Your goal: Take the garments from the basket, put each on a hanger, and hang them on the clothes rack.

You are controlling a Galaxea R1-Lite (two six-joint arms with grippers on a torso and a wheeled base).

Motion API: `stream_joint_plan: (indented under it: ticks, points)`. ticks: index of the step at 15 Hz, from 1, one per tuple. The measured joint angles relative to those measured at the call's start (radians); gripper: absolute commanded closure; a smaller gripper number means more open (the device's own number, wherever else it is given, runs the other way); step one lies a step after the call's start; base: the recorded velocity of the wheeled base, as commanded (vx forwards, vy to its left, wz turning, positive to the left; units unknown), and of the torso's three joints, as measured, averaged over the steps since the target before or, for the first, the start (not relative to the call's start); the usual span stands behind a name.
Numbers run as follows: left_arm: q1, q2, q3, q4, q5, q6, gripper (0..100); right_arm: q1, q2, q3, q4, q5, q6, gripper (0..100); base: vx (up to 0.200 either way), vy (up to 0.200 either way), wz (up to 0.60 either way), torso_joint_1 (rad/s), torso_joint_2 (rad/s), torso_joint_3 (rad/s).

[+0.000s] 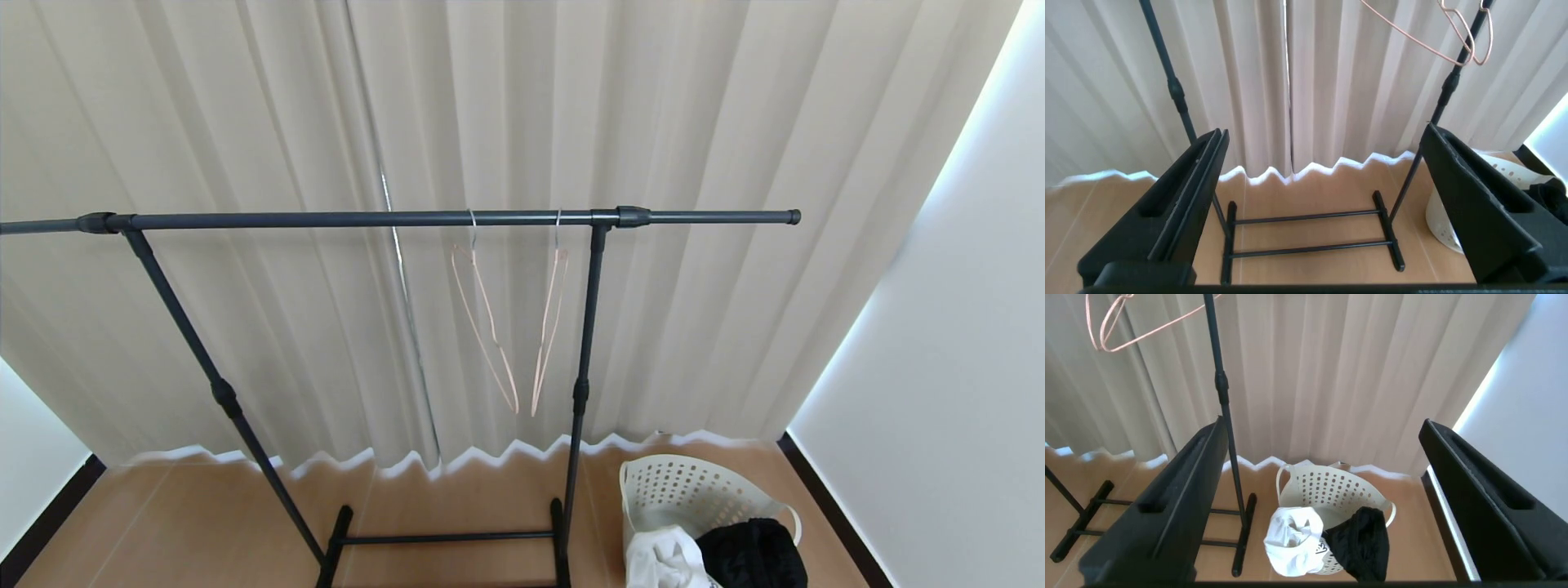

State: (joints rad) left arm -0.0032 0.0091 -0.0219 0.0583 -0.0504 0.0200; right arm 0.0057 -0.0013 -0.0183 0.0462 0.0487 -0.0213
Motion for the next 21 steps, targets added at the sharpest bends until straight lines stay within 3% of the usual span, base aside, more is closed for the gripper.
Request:
stream_joint_plan:
  ticks: [21]
  points:
    - [0.000, 0.002, 0.000, -0.001, -0.020, 0.012, 0, 0.000, 0.000, 0.000, -0.001, 0.000, 0.004, 0, 0.000, 0.000, 0.00, -0.152, 0.36, 0.206]
